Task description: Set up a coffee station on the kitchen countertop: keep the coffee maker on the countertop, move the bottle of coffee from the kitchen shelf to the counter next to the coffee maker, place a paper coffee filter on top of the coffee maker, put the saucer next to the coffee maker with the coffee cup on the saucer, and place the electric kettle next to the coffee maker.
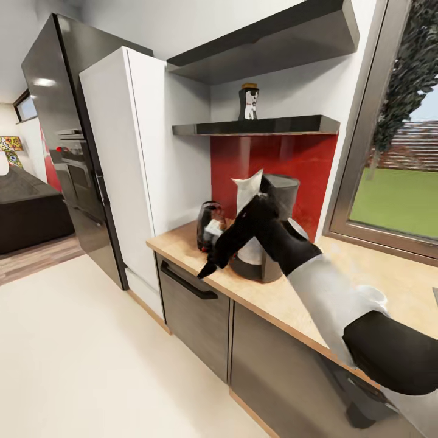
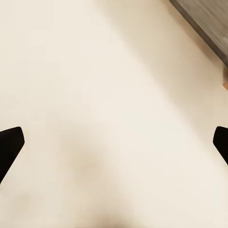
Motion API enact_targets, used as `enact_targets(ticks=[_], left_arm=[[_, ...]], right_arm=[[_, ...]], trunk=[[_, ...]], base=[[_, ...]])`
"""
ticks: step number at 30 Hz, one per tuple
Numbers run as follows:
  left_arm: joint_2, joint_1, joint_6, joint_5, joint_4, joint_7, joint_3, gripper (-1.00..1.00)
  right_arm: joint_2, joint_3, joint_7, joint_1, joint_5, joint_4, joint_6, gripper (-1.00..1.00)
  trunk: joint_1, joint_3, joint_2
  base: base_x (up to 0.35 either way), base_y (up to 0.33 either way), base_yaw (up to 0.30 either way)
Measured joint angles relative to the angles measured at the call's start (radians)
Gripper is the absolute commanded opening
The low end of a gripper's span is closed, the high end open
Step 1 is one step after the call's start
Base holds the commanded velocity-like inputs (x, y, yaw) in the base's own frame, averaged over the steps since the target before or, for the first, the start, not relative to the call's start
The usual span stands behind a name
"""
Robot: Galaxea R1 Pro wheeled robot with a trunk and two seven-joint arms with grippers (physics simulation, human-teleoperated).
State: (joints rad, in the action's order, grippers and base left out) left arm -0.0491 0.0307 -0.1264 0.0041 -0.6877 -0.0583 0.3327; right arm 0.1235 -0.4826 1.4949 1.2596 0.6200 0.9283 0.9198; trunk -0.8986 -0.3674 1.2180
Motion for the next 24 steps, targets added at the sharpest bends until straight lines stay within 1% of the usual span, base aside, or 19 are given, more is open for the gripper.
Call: enact_targets(ticks=[1,2,3,4,6,7,9,11,12,13,14,15,16,18,20,22,24], left_arm=[[0.000,0.000,0.000,0.000,0.000,0.000,0.000,1.00],[0.000,0.000,0.000,0.000,0.000,0.000,0.000,1.00],[0.000,0.000,0.000,0.000,0.000,0.000,0.000,1.00],[0.000,0.000,0.000,0.000,0.000,0.000,0.000,1.00],[0.000,0.000,0.000,0.000,0.000,0.000,0.000,1.00],[0.000,0.000,0.000,0.000,0.000,0.000,0.000,1.00],[0.000,0.000,0.000,0.000,0.000,0.000,0.000,1.00],[0.000,0.000,0.000,0.000,0.000,0.000,0.000,1.00],[0.000,0.000,0.000,0.000,0.000,0.000,0.000,1.00],[0.000,0.000,0.000,0.000,0.000,0.000,0.000,1.00],[0.000,0.000,0.000,0.000,0.000,0.000,0.000,1.00],[0.000,0.000,0.000,0.000,0.000,0.000,0.000,1.00],[0.000,0.000,0.000,0.000,0.000,0.000,0.000,1.00],[0.000,0.000,0.000,0.000,0.000,0.000,0.000,1.00],[0.000,0.000,0.000,0.000,0.000,0.000,0.000,1.00],[0.000,0.000,0.000,0.000,0.000,0.000,0.000,1.00],[0.000,0.000,0.000,0.000,0.000,0.000,0.000,1.00]], right_arm=[[0.000,0.000,-0.001,-0.030,-0.007,0.000,-0.009,1.00],[0.000,0.001,-0.006,-0.096,-0.016,0.001,-0.038,1.00],[0.000,0.002,-0.013,-0.178,-0.022,0.001,-0.081,1.00],[0.000,0.006,-0.019,-0.245,-0.026,0.001,-0.132,1.00],[-0.001,0.011,-0.024,-0.309,-0.030,0.001,-0.175,1.00],[-0.003,0.014,-0.027,-0.364,-0.036,0.001,-0.206,1.00],[-0.006,0.021,-0.030,-0.418,-0.041,0.000,-0.236,1.00],[-0.011,0.052,-0.031,-0.501,-0.055,0.000,-0.311,1.00],[-0.011,0.063,-0.032,-0.521,-0.058,0.000,-0.330,1.00],[-0.013,0.106,-0.032,-0.568,-0.062,-0.004,-0.376,1.00],[-0.014,0.143,-0.032,-0.600,-0.064,-0.007,-0.404,1.00],[-0.014,0.163,-0.032,-0.616,-0.064,-0.008,-0.417,1.00],[-0.015,0.219,-0.032,-0.647,-0.065,-0.010,-0.445,1.00],[-0.015,0.257,-0.031,-0.661,-0.065,-0.011,-0.457,1.00],[-0.015,0.324,-0.030,-0.676,-0.066,-0.029,-0.470,1.00],[-0.015,0.348,-0.030,-0.682,-0.067,-0.051,-0.474,1.00],[-0.015,0.364,-0.030,-0.686,-0.068,-0.073,-0.476,1.00]], trunk=[[0.000,0.000,0.000],[0.000,0.000,0.000],[0.000,0.000,0.000],[0.000,0.000,0.000],[0.000,0.000,0.000],[0.000,0.000,0.000],[0.000,0.000,0.000],[0.000,0.000,0.000],[0.000,0.000,0.000],[0.000,0.000,0.000],[0.000,0.000,0.000],[0.000,0.000,0.000],[0.000,0.000,0.000],[0.000,0.000,0.000],[0.000,0.000,0.000],[0.000,0.000,0.000],[0.000,0.000,0.000]], base=[[0.000,0.000,0.000],[0.000,0.000,0.000],[0.000,0.000,0.000],[0.000,0.000,0.000],[0.000,0.000,0.000],[0.000,0.000,0.000],[0.000,0.000,0.000],[0.000,0.000,0.000],[0.000,0.000,0.000],[0.000,0.000,0.000],[0.000,0.000,0.000],[0.000,0.000,0.000],[0.000,0.000,0.000],[0.000,0.000,0.000],[0.000,0.000,0.000],[0.000,0.000,0.000],[0.000,0.000,0.000]])
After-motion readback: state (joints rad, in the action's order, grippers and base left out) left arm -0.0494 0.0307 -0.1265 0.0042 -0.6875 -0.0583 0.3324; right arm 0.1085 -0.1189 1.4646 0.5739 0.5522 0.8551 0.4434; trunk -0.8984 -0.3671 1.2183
